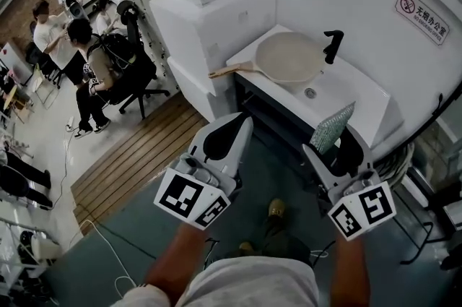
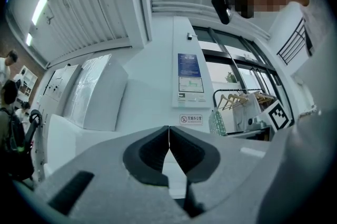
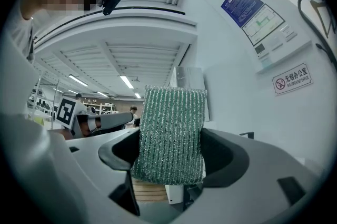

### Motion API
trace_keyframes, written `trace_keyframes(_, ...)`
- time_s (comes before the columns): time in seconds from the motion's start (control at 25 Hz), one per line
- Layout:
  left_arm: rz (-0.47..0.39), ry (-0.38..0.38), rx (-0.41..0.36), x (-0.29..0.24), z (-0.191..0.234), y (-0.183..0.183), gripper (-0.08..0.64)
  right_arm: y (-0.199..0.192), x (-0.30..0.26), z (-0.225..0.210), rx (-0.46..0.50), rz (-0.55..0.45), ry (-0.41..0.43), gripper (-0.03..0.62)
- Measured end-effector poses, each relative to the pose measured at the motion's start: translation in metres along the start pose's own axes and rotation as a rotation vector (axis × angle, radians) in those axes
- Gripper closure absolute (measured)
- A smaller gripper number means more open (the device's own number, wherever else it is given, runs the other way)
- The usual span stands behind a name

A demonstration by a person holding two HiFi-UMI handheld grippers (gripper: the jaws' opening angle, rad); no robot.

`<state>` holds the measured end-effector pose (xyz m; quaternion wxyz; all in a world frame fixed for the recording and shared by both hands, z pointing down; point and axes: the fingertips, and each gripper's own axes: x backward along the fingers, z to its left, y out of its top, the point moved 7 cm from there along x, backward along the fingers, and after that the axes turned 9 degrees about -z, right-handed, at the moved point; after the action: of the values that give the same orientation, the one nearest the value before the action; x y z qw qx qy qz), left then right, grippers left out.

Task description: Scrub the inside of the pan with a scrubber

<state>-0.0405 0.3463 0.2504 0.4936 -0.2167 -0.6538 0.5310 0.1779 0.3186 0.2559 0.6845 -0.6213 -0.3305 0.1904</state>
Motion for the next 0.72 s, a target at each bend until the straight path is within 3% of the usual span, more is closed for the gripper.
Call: trace_keyframes(0.72, 0.035, 0.066, -0.034, -0.142, 0.065, -0.064, 0.543, -0.028, -0.109, -0.142, -0.014, 0.013, 0.071, 0.241)
